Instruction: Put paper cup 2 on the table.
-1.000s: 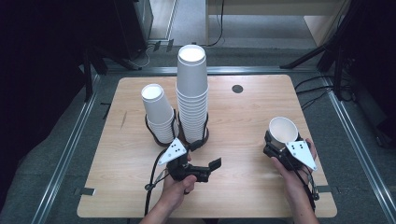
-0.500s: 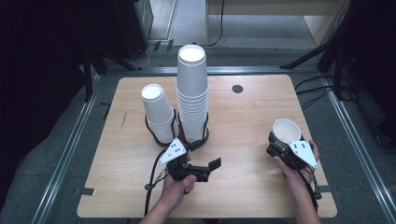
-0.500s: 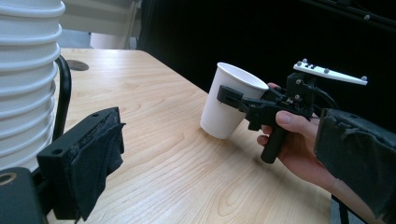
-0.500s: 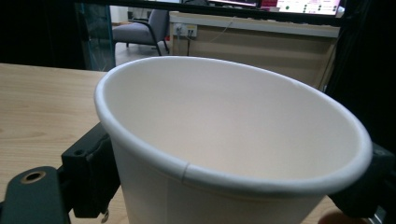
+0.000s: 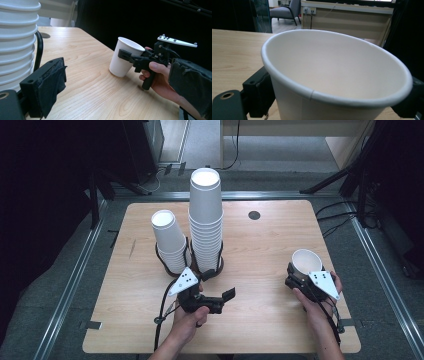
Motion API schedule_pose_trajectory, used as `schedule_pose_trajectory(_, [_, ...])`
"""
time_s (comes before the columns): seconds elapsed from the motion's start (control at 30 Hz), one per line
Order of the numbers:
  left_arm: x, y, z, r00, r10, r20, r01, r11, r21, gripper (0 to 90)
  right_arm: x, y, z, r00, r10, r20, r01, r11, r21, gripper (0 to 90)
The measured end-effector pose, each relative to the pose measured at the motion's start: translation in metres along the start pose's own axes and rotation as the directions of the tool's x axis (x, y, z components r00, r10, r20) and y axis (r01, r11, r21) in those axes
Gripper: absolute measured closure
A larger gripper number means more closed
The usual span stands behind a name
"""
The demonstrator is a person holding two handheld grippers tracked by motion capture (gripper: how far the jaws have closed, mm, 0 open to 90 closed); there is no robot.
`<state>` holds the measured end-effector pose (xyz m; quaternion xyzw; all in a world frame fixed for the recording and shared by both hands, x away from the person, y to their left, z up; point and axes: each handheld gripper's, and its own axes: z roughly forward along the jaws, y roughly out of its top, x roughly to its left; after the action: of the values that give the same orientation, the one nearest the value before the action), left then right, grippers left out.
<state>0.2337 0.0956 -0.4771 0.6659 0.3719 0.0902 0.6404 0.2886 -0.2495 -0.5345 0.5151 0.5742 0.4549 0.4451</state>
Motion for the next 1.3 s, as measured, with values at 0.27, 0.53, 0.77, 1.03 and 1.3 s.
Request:
schedule_pose_trajectory(0.27, [0.000, 0.000, 0.000, 1.0000, 0.002, -0.003, -0.002, 1.0000, 0.000, 1.5, 0.000, -0.001, 0.000, 0.9999, 0.000, 0.013, -0.001, 1.000, 0.016, 8.4])
schedule_pose_trajectory(0.53, [0.001, 0.000, 0.000, 1.0000, 0.003, -0.009, -0.003, 1.0000, 0.001, 1.5, -0.001, 0.001, -0.001, 1.0000, 0.001, -0.001, -0.001, 0.999, 0.041, 4.4])
schedule_pose_trajectory(0.77, [0.001, 0.001, -0.001, 0.9994, 0.012, -0.033, -0.013, 0.9999, -0.010, 1.5, -0.002, 0.007, -0.005, 0.9983, 0.013, -0.057, -0.009, 0.998, 0.064, 0.0])
schedule_pose_trajectory(1.03, [0.000, 0.011, -0.002, 0.9815, 0.088, -0.170, -0.094, 0.9951, -0.029, 1.5, -0.005, 0.006, -0.014, 0.9954, 0.001, -0.096, 0.006, 0.997, 0.074, 0.0])
schedule_pose_trajectory(1.3, [0.008, 0.021, 0.000, 0.9224, 0.129, -0.364, -0.150, 0.9883, -0.029, 1.6, -0.006, 0.004, -0.027, 0.9937, -0.032, -0.107, 0.040, 0.996, 0.074, 0.0])
